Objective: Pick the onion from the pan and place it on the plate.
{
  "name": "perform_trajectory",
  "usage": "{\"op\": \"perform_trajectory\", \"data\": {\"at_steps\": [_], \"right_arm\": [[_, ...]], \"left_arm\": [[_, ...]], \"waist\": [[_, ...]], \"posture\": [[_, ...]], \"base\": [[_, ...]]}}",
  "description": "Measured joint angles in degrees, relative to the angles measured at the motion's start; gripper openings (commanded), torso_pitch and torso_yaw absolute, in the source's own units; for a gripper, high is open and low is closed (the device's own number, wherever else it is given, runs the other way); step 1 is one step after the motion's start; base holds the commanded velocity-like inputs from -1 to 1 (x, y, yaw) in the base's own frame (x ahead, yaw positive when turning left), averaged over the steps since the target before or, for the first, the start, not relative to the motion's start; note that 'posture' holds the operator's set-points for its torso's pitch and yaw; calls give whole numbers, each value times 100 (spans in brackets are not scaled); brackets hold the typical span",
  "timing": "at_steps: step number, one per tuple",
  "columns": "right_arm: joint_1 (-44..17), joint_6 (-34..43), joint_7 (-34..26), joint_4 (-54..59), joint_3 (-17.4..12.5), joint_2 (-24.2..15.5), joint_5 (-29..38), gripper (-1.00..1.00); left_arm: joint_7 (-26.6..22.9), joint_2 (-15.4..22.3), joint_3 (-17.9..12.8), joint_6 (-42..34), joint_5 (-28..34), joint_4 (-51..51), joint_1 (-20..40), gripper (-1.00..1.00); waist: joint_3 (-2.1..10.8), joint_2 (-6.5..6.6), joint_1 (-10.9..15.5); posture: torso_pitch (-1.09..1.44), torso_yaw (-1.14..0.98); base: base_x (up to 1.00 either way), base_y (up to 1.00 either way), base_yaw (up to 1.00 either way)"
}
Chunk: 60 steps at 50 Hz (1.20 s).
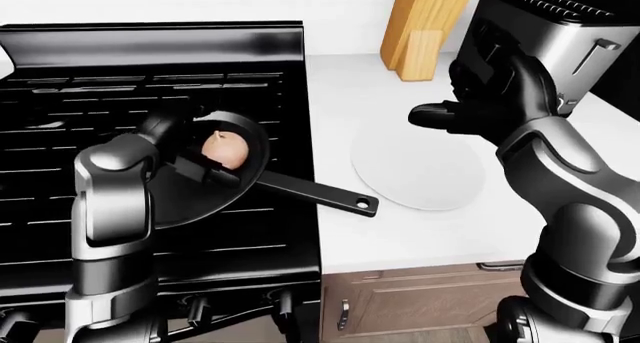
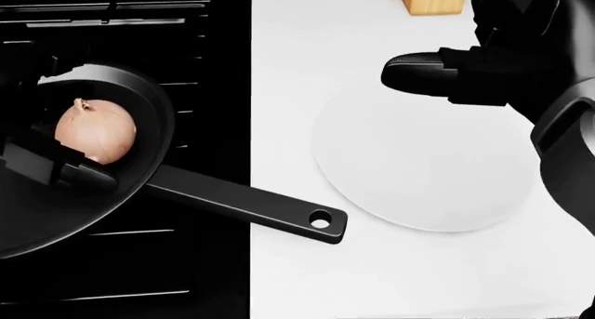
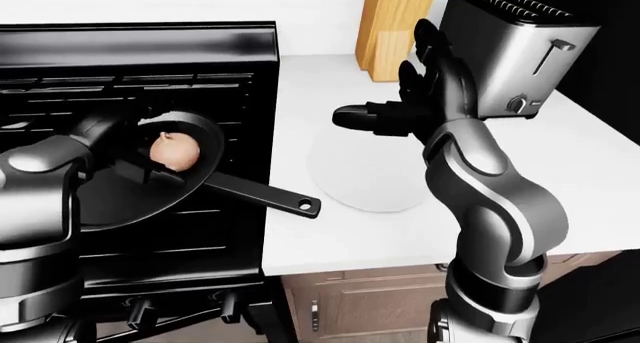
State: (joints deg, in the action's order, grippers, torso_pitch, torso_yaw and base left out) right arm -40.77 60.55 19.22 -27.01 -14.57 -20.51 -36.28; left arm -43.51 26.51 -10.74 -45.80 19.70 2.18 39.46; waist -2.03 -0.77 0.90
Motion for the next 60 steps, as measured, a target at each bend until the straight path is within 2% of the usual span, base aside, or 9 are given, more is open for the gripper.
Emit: {"op": "perform_trajectory", "data": {"at_steps": [14,18,29,32,38,39,40,52,60], "right_arm": [[19,-2,-19,-4,13,24,38,100],[14,-6,-25,3,9,29,44,100],[8,-3,-13,3,6,32,30,100],[7,6,-9,-2,7,33,21,100],[0,16,8,-6,-1,26,10,100],[-2,15,7,-1,1,24,8,100],[-4,13,5,5,3,21,7,100],[30,-50,-28,34,29,23,37,100],[21,-23,-44,23,41,57,83,100]], "left_arm": [[-14,34,-17,-52,23,65,-1,67],[16,29,-26,-23,37,44,7,50],[85,30,-55,82,24,25,-11,50],[86,34,-62,93,13,60,-41,42],[48,48,-36,39,33,72,-7,40],[55,43,-39,64,34,60,-10,37],[57,43,-40,75,35,59,-14,25],[114,25,-68,156,26,-16,19,29],[249,31,-101,112,-83,-80,63,10]], "waist": [[7,11,0],[10,12,0],[23,21,1],[22,23,-3],[20,24,1],[21,25,0],[20,26,-1],[23,25,-2],[10,26,-1]], "posture": [[0,0],[0,0],[0,0],[0,0],[0,0],[0,0],[0,0],[0,0],[0,0]], "base": [[0,0,0],[0,0,0],[0,0,0],[0,0,0],[0,0,0],[0,0,0],[0,0,0],[0,0,0],[0,0,0]]}}
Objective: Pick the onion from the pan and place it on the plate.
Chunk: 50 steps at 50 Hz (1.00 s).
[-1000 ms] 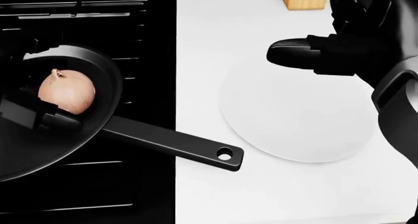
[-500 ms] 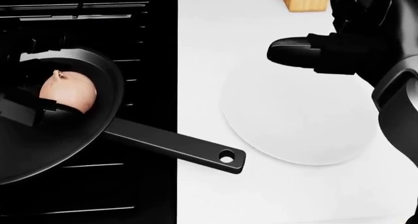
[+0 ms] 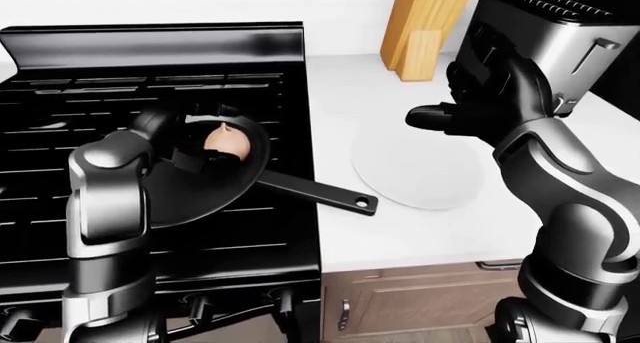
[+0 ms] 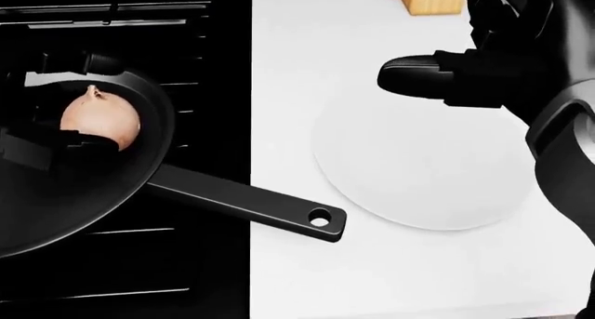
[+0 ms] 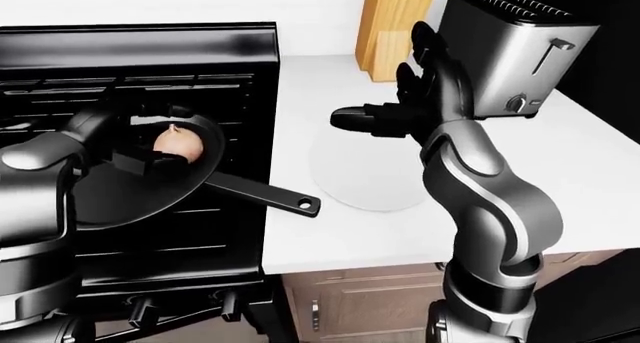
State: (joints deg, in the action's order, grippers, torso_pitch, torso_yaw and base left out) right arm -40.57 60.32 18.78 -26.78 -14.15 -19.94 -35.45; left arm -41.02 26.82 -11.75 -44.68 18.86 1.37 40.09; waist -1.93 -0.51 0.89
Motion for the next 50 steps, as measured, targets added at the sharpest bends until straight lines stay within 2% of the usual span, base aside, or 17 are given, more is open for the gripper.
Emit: {"op": "perform_trajectory", "data": {"at_steps": [19,21,22,23,27,28,37,50], "right_arm": [[-5,-6,-34,40,10,28,65,100],[-15,1,-32,37,11,33,69,100],[-13,0,-32,31,13,35,72,100],[-17,4,-32,30,14,36,74,100],[-48,20,-35,48,22,32,80,100],[-59,27,-36,54,21,31,81,100],[-152,32,-49,107,-20,-42,72,100],[-614,231,-225,488,-31,-368,165,100]], "left_arm": [[400,77,-38,3,-257,-181,57,-24],[438,89,-48,-5,-291,-228,87,-33],[477,90,-63,3,-309,-263,106,-52],[527,91,-86,10,-335,-309,138,-55],[718,139,-124,14,-445,-371,237,-51],[743,158,-116,6,-474,-362,256,-55],[899,215,-70,-51,-681,-436,545,-55],[1137,237,42,-215,-937,-731,1140,-58]], "waist": [[-7,2,-11],[-9,0,-11],[-10,-1,-10],[-14,-4,-10],[-16,-11,-12],[-16,-11,-13],[-14,-6,-10],[-47,-18,-13]], "posture": [[0,0],[0,0],[0,0],[0,0],[0,0],[0,0],[0,0],[0,0]], "base": [[0,0,0],[0,0,0],[0,0,0],[0,0,0],[0,0,0],[0,0,0],[0,0,0],[0,0,0]]}}
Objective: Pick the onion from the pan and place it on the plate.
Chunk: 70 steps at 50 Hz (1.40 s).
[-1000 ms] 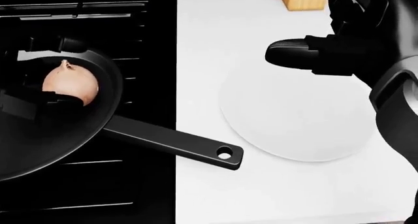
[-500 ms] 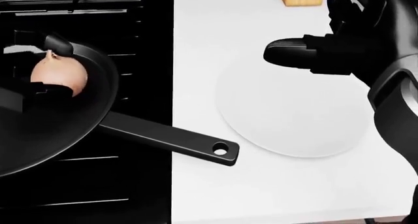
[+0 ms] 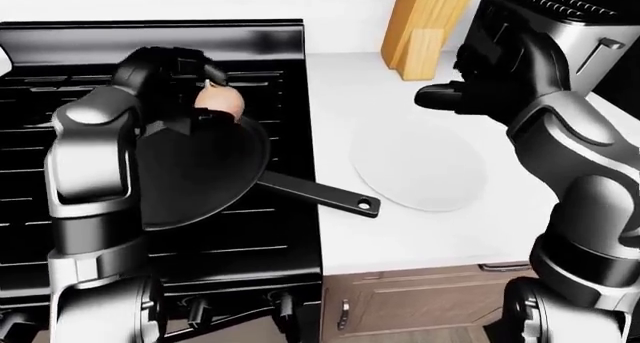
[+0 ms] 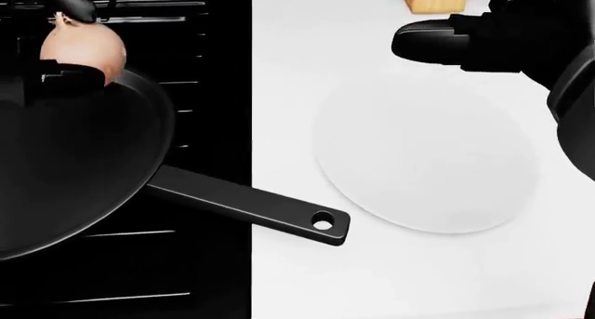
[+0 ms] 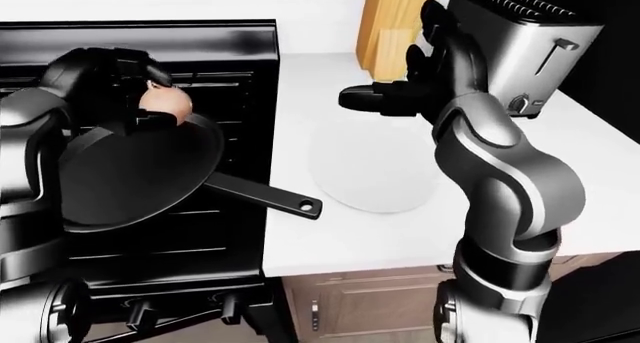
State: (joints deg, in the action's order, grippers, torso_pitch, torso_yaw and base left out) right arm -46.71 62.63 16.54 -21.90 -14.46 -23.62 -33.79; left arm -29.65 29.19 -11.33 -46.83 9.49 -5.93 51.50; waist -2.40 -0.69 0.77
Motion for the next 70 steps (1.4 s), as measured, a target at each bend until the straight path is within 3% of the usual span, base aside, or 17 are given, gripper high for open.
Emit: {"op": "perform_trajectory", "data": {"at_steps": [23,40,55,58,70], "right_arm": [[-647,-212,-529,997,-71,-582,404,100],[-687,-241,-718,1163,-141,-653,618,100],[-642,-248,-717,1162,-181,-686,629,100],[-624,-259,-722,1177,-182,-701,629,100],[-609,-298,-741,1292,-228,-783,649,100]], "left_arm": [[99,-330,330,-33,-118,-619,910,-61],[188,-996,641,68,-69,-1145,1751,-72],[194,-1398,856,140,16,-1500,2148,-77],[182,-1487,890,132,49,-1540,2221,-89],[128,-1824,988,160,152,-1688,2379,-85]], "waist": [[-56,-58,9],[-74,-106,27],[-80,-146,41],[-80,-157,44],[-84,-190,52]], "posture": [[0,0],[0,0],[0,0],[0,0],[0,0]], "base": [[0,0,0],[0,0,0],[0,0,0],[0,0,0],[0,0,0]]}}
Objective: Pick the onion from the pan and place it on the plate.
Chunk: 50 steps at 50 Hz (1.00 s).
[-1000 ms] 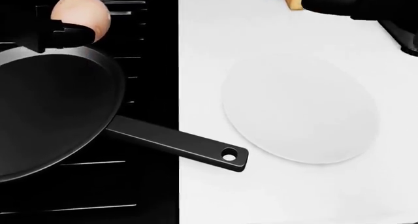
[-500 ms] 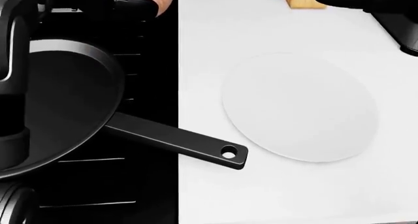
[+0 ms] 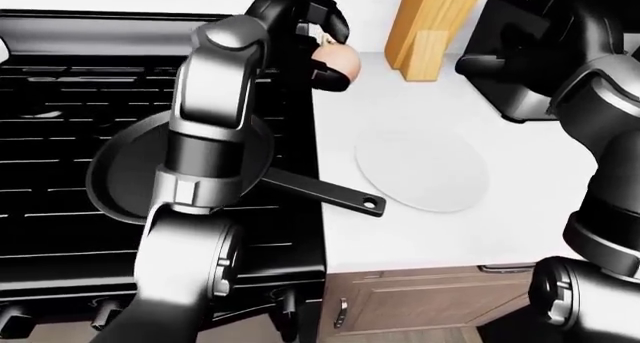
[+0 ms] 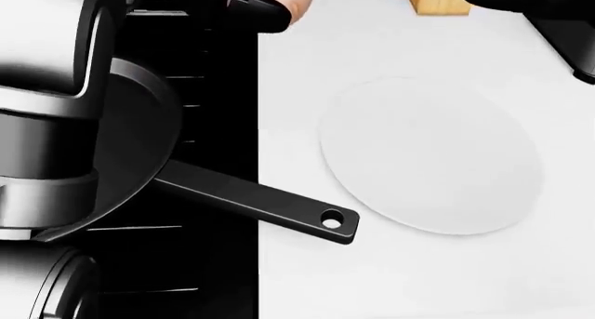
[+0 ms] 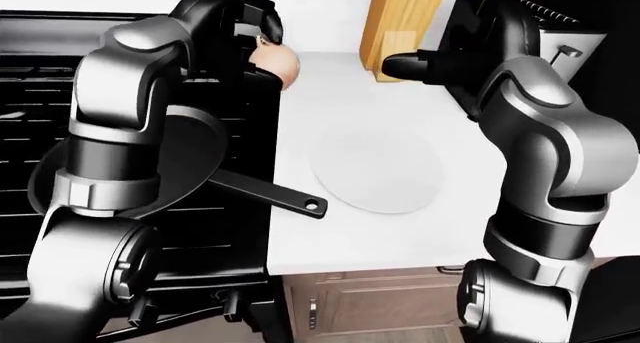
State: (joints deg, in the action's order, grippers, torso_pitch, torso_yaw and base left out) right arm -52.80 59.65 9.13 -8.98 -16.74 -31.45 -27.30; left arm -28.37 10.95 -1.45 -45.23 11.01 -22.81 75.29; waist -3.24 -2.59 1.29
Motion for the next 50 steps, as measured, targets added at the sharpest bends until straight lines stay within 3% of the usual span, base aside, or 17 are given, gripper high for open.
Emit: {"op": "perform_trajectory", "data": {"at_steps": [22,40,50], "right_arm": [[-70,-10,49,175,-40,-139,52,100],[-58,-41,19,331,-97,-278,104,100],[-23,-72,10,381,-96,-287,120,100]], "left_arm": [[116,-670,240,-76,36,-147,168,-82],[357,-1252,458,-280,93,388,-203,-85],[293,-1511,577,-256,179,268,-58,-84]], "waist": [[-16,-96,42],[-23,-164,74],[-21,-200,92]], "posture": [[0,0],[0,0],[0,0]], "base": [[0,0,0],[0,0,0],[0,0,0]]}}
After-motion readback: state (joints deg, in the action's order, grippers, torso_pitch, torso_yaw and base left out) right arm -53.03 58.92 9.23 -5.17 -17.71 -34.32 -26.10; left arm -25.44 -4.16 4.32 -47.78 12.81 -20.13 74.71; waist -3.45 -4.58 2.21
